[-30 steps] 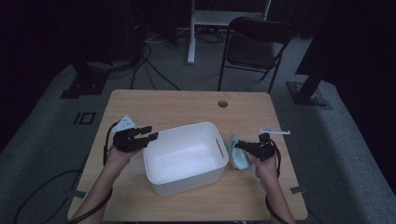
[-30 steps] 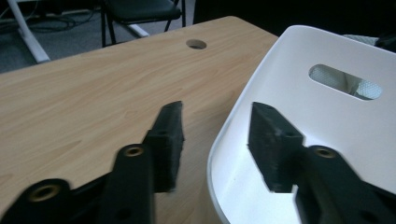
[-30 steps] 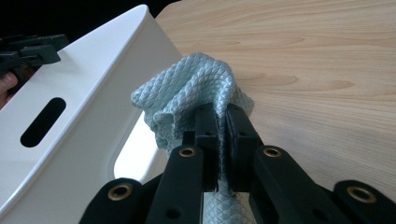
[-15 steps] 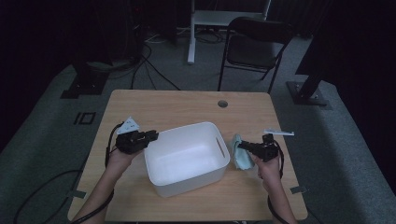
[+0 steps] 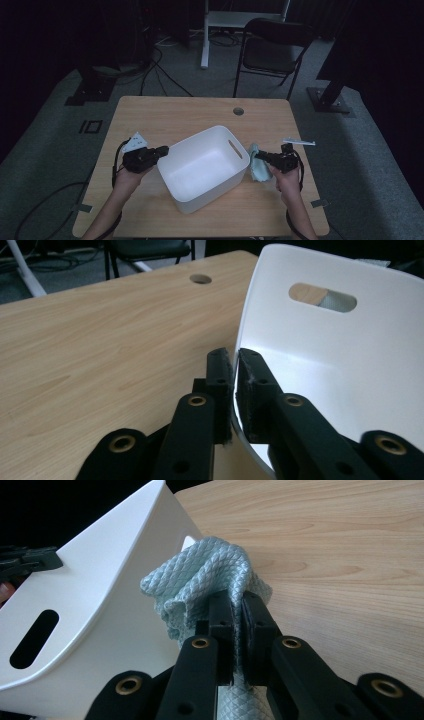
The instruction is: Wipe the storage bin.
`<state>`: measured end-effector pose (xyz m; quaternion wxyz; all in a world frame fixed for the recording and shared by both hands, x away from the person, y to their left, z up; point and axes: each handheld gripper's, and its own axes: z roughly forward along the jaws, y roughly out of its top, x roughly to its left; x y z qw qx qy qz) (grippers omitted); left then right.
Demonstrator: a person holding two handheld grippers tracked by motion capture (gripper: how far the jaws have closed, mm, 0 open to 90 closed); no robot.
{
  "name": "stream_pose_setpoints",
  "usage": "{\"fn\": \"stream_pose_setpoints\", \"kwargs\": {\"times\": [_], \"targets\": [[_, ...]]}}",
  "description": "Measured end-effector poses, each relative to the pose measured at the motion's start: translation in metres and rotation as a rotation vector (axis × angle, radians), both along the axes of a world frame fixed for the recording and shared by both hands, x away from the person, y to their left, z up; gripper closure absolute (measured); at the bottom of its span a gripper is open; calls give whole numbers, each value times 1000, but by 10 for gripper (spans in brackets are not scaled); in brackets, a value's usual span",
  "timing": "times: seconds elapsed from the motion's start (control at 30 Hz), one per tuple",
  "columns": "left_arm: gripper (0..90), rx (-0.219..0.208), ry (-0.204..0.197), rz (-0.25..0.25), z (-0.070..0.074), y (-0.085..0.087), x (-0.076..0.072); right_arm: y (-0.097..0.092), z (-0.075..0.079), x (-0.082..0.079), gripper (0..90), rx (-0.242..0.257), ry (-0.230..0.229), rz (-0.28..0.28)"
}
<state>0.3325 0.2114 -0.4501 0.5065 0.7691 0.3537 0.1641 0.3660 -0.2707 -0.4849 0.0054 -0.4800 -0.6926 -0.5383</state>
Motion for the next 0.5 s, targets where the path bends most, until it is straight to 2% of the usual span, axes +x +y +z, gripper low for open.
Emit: {"fn": "stream_pose_setpoints", "kwargs": {"times": [0.1,0.2,0.27,0.4,0.47,0.5], "targets": [[672,-1,9,-11,1,-1,3,0,0,0,854,1,-1,1],[588,-6,16,-18,0,-3,7,0,0,0,855,2,-1,0],[532,11,10,-7,0,-4,9,0,0,-1,854,3,0,1],[534,12,21,-11,-3,-4,13,-2,-1,-1,854,7,4,-1],[585,-10,30,-29,-3,-3,13,-2,-1,-1,854,7,4,-2],[586,-7,34,-39,-3,-3,14,-2,-1,-1,855,5,5,-2]]}}
